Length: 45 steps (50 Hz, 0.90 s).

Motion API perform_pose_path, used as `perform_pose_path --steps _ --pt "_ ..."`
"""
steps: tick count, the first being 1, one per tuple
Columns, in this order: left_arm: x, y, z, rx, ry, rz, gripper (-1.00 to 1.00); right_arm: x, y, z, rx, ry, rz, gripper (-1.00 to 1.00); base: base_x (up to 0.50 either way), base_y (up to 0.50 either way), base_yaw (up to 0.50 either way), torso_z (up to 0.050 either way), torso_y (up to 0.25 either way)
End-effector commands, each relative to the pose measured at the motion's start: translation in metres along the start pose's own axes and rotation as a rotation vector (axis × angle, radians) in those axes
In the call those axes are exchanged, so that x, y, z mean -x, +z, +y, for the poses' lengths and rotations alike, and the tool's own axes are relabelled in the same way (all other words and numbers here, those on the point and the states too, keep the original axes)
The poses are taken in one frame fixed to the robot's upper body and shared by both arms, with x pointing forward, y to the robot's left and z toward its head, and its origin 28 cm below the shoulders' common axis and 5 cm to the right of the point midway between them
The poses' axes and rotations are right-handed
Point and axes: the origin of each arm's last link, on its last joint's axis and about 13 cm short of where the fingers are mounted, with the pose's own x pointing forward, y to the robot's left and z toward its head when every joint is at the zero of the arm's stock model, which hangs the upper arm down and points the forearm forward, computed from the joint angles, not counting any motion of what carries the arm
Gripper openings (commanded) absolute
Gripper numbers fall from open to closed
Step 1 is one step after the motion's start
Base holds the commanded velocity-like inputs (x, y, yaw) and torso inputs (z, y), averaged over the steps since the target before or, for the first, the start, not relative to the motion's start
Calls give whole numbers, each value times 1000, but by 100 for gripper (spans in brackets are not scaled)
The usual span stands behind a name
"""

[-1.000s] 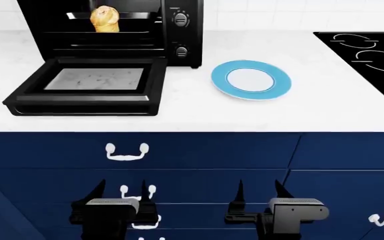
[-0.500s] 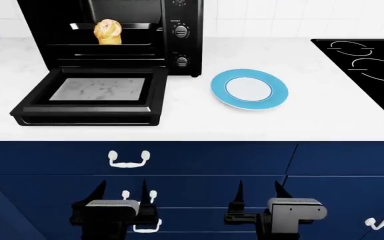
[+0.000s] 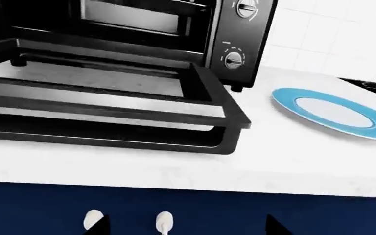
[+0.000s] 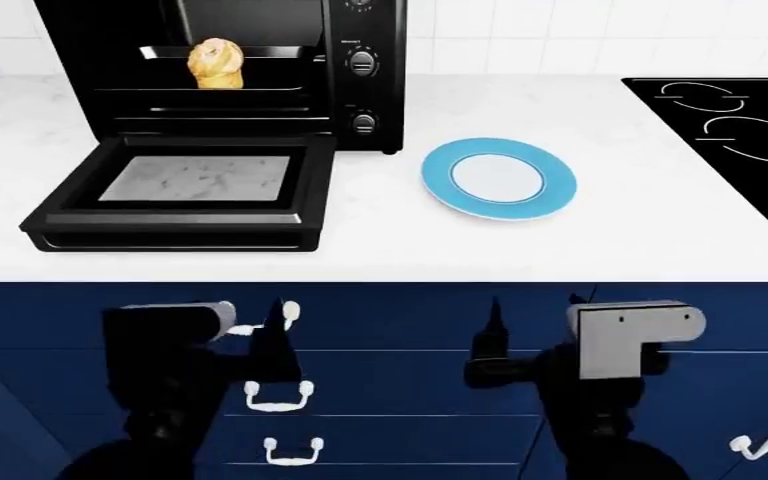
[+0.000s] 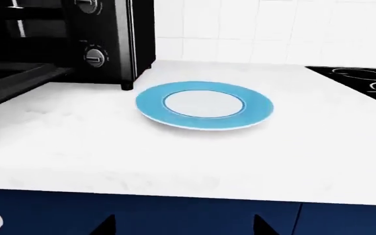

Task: Pick the scone from the tray and place it on the plate on the counter.

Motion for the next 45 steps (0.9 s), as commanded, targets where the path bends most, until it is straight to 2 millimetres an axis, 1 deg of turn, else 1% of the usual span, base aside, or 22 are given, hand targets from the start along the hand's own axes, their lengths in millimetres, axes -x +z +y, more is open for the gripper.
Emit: perform_pose_path --steps 1,2,3,4,5,6,7,8,10,11,14,15,16,17,18,19,23,26,32,33,36,45 --pt "25 103 7 -182 -33 58 100 30 101 -28 151 -105 -78 100 0 0 0 0 0" --pt "28 110 2 -193 -28 44 100 26 109 -32 145 -153 -72 100 0 0 0 0 0" --pt "29 124 0 -183 -8 17 100 19 121 -35 155 -176 -81 100 0 0 0 0 0" --pt "37 131 -5 -172 5 11 100 20 126 -30 155 -176 -93 100 0 0 0 0 0" --pt "45 146 -8 -178 -31 -2 100 22 136 -26 150 -182 -116 100 0 0 0 0 0" --pt "54 155 -11 -172 -128 25 100 31 143 -20 155 -188 -139 100 0 0 0 0 0" --pt "65 164 -13 -231 -214 39 100 39 148 -16 158 -193 -130 100 0 0 0 0 0" --pt "66 171 -13 -212 -235 53 100 48 156 -12 151 -173 -124 100 0 0 0 0 0" --pt "67 183 -14 -255 -224 39 100 66 167 -9 143 77 -47 100 0 0 0 0 0" --pt "68 190 -14 -264 -227 37 100 68 171 -9 137 118 -27 100 0 0 0 0 0" --pt "70 211 -15 -332 -221 63 100 62 193 -11 170 192 13 100 0 0 0 0 0" --pt "70 217 -15 -343 -221 93 100 58 200 -12 182 154 -3 100 0 0 0 0 0" --pt "70 222 -15 -371 -210 96 100 58 203 -11 211 195 -3 100 0 0 0 0 0" --pt "70 228 -15 -386 -178 120 100 58 207 -11 250 178 -25 100 0 0 0 0 0" --pt "68 231 -14 -404 -134 129 100 58 209 -11 264 207 -32 100 0 0 0 0 0" --pt "67 237 -14 -394 -124 143 100 59 213 -12 285 239 -48 100 0 0 0 0 0" --pt "75 260 -15 -408 -115 91 100 55 231 -16 260 218 -71 100 0 0 0 0 0" --pt "77 265 -14 -398 -114 76 100 56 236 -13 257 215 -83 100 0 0 0 0 0" --pt "74 264 -14 -407 -103 76 100 47 236 -15 248 186 -81 100 0 0 0 0 0" --pt "70 268 -13 -379 -79 68 100 41 234 -19 232 146 -75 100 0 -500 0 0 0" --pt "70 268 -12 -379 -75 69 100 36 232 -21 218 143 -70 100 0 -500 0 0 0" --pt "72 268 -10 -377 -69 71 100 34 230 -18 219 151 -70 100 0 -500 0 0 0"
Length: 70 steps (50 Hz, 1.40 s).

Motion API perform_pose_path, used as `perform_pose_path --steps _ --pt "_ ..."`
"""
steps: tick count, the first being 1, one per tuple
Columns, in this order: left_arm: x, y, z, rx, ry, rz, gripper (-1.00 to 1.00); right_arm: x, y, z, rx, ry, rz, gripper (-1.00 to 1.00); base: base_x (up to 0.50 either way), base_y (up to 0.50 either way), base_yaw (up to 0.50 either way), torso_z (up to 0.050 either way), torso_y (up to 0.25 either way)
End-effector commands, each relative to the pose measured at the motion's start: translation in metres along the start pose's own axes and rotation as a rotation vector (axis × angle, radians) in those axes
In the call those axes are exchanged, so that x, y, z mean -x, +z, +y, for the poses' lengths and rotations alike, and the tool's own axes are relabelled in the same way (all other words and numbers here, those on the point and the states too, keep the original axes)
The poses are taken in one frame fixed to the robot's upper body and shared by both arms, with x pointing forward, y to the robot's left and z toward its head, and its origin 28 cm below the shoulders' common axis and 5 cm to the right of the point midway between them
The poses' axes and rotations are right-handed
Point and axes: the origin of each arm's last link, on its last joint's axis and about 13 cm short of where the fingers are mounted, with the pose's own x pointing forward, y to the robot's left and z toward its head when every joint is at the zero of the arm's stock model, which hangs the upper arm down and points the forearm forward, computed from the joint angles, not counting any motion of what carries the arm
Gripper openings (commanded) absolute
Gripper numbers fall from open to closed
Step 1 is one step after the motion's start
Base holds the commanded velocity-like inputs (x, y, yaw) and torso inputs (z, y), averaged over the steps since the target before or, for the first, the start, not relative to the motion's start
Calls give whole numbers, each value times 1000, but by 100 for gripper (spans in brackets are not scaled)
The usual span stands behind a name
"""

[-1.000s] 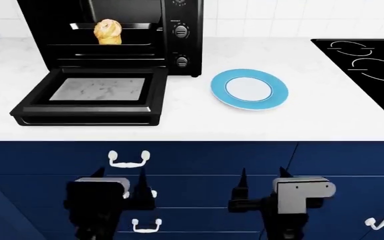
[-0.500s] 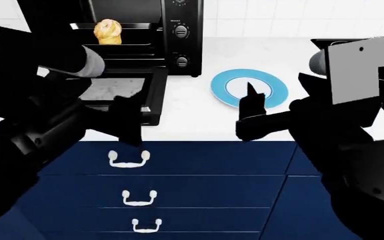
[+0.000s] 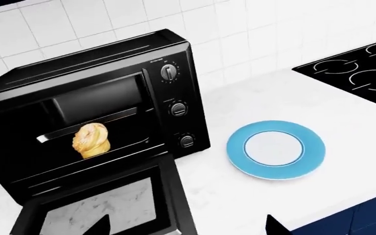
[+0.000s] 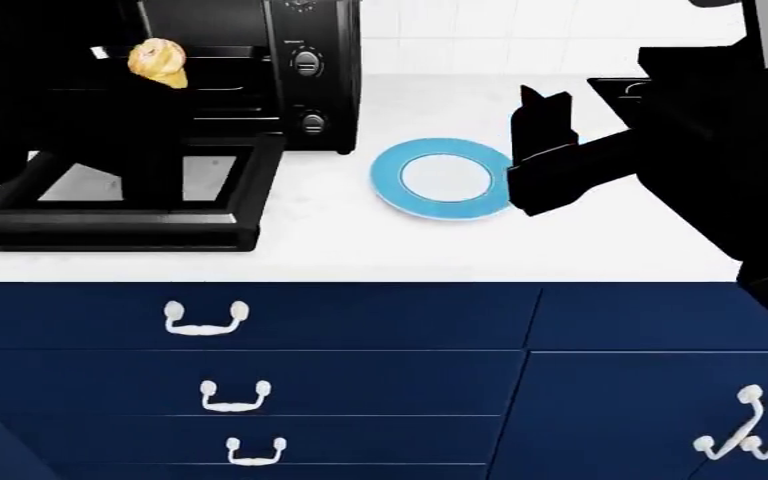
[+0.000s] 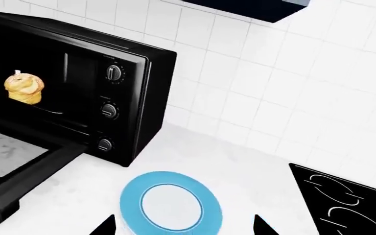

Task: Pick the scone from the tray and place it on the plate on the counter.

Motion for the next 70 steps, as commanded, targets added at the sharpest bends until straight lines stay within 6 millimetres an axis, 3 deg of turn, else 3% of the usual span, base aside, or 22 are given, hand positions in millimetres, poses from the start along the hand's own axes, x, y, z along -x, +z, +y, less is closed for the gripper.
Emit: perform_pose_path --steps 1,14,55,60,64,70 --pt "7 7 6 3 29 1 100 -4 2 -2 3 -2 4 100 0 -500 0 0 0" --pt "5 5 8 16 32 6 100 -10 0 -3 8 -37 3 100 0 -192 0 0 0" --pt "11 7 6 5 18 2 100 -17 -10 -3 12 -26 27 100 500 0 0 0 1" --pt "28 5 4 17 -6 -13 100 -17 -11 -6 5 -36 4 100 71 0 0 0 2" --pt "62 2 5 21 12 -24 100 -16 -13 -8 0 -40 10 100 0 0 0 0 0" --pt "87 -1 6 23 71 -18 100 -16 -15 -8 -4 -49 16 100 0 0 0 0 0"
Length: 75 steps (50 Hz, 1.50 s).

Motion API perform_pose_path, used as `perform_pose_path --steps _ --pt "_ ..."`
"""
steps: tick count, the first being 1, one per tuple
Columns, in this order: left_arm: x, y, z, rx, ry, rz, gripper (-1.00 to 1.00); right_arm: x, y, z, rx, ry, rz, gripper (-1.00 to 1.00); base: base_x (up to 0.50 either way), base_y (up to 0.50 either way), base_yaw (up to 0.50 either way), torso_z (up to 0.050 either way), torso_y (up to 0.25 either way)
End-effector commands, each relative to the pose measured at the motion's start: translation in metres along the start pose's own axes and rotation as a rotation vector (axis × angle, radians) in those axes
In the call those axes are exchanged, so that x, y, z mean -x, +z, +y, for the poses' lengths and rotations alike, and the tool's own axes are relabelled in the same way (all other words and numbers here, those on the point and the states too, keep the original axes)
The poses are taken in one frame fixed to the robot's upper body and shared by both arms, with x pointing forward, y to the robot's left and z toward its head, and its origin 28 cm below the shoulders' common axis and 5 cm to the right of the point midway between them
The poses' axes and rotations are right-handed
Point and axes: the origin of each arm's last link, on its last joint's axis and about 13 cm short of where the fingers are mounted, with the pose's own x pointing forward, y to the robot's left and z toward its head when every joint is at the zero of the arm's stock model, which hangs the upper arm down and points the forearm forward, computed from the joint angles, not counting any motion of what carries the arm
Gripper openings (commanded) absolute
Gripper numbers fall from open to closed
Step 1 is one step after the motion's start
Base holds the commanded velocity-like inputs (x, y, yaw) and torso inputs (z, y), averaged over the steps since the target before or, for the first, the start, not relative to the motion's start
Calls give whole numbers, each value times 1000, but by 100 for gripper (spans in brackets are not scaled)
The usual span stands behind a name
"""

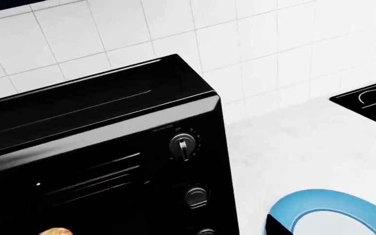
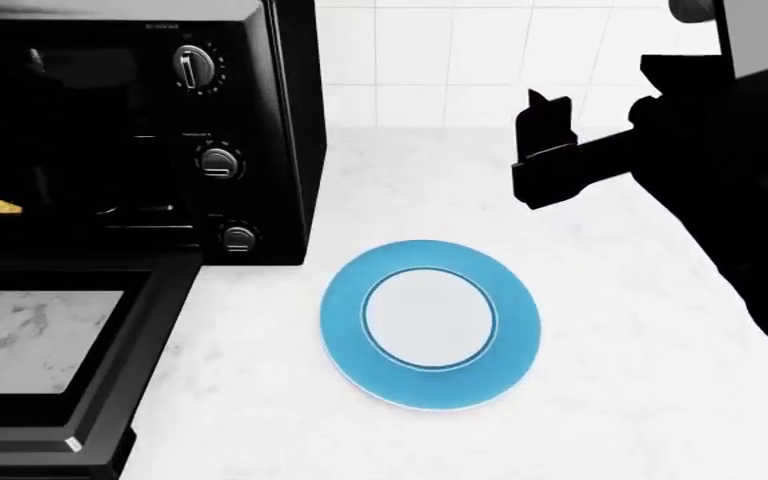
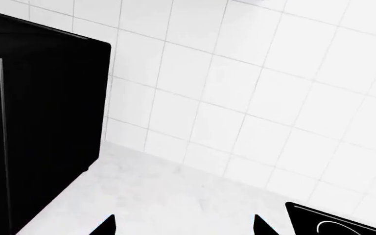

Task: Pick the scone from the tray and place it on the plate on the counter.

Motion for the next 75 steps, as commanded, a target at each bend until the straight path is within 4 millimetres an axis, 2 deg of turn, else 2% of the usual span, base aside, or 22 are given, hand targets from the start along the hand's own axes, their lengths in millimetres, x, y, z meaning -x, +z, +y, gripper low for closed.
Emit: perform_pose_path --steps 1,4,14,20,22,25,30,36,41,46,55,62,67,75 --pt "44 -4 2 11 57 6 100 1 -3 -2 -4 -18 9 100 0 0 0 0 0" --pt "47 -2 3 18 75 -8 100 2 -1 -4 -4 -29 1 100 0 0 0 0 0" --pt "40 2 5 21 83 -16 100 -4 -4 -3 -6 -25 5 100 259 -27 0 0 0" --pt "22 7 15 89 201 44 100 -4 -4 -2 1 -26 2 100 0 0 0 0 0" --pt "20 10 15 161 175 98 100 -6 -5 -2 0 -30 4 100 0 0 0 0 0" --pt "27 15 15 159 201 196 100 -7 -8 -1 -4 -26 7 100 0 0 0 0 0" --pt "43 26 12 149 235 219 100 -9 -9 0 -9 -18 10 100 0 0 0 0 0" --pt "34 9 24 169 332 299 100 -12 -9 1 -10 -11 11 100 0 0 0 0 0" --pt "31 10 29 169 373 289 100 -15 -14 2 -18 -7 17 100 0 0 0 0 0" --pt "23 13 37 181 438 285 100 -17 -11 1 -24 -9 10 100 0 0 0 0 0" --pt "11 28 31 180 399 304 100 -18 -14 1 -31 -11 2 100 0 0 0 0 0" --pt "-6 24 34 188 375 314 100 -19 -18 1 -35 -10 0 100 0 0 0 0 0" --pt "-31 10 43 208 390 358 100 -20 -23 -1 -40 -18 6 100 0 0 0 0 0" --pt "-39 -2 50 230 428 383 100 -21 -26 -2 -45 -22 6 100 0 0 0 0 0"
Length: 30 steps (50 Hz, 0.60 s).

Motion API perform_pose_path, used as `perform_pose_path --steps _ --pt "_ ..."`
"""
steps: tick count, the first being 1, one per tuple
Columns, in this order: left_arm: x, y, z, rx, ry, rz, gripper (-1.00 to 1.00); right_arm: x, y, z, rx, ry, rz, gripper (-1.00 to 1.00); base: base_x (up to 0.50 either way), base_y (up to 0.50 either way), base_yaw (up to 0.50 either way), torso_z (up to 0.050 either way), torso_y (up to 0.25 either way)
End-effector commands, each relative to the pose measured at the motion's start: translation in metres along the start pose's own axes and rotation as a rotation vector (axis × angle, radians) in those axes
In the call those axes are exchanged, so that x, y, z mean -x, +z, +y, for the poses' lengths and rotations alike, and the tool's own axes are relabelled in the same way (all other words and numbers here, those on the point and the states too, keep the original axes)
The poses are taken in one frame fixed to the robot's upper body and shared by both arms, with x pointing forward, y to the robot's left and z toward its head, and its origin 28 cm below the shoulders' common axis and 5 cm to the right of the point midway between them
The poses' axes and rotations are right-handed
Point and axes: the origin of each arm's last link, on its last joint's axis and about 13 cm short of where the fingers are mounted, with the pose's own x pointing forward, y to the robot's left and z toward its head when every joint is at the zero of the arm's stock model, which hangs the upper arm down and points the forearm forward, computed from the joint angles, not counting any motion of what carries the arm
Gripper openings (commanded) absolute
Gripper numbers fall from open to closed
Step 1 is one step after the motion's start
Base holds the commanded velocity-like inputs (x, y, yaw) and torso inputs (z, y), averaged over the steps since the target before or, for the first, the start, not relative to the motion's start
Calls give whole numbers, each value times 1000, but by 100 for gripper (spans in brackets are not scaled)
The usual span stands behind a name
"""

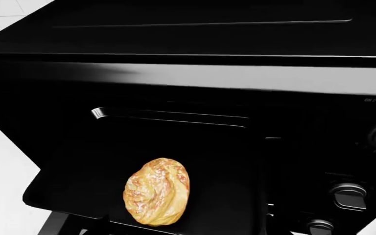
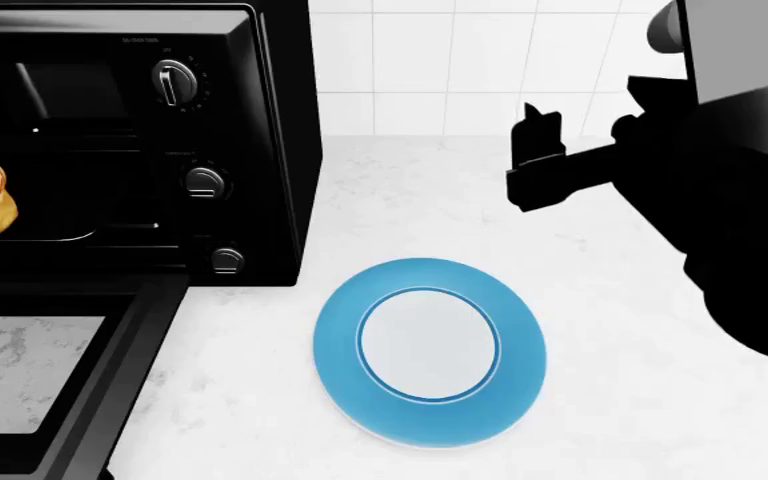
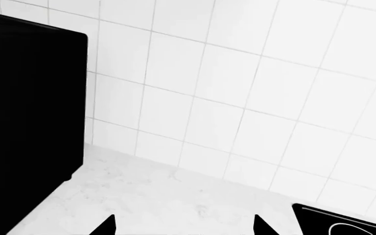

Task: Pick the scone from the tray and place it on the plate on the counter.

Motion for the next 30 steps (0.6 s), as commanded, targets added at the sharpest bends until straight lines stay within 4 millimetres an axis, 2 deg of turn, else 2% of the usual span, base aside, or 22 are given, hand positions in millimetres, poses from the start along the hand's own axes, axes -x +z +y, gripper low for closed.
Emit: perform_pose_path --steps 1,17,30 --pt "-26 -6 2 19 40 43 100 -1 -5 -2 -7 -5 1 100 0 0 0 0 0" --pt "-35 -5 7 28 78 33 100 -2 -8 -2 3 -12 3 100 0 0 0 0 0" --pt "-63 -3 4 8 104 67 100 -6 -12 -1 2 -7 12 100 0 0 0 0 0"
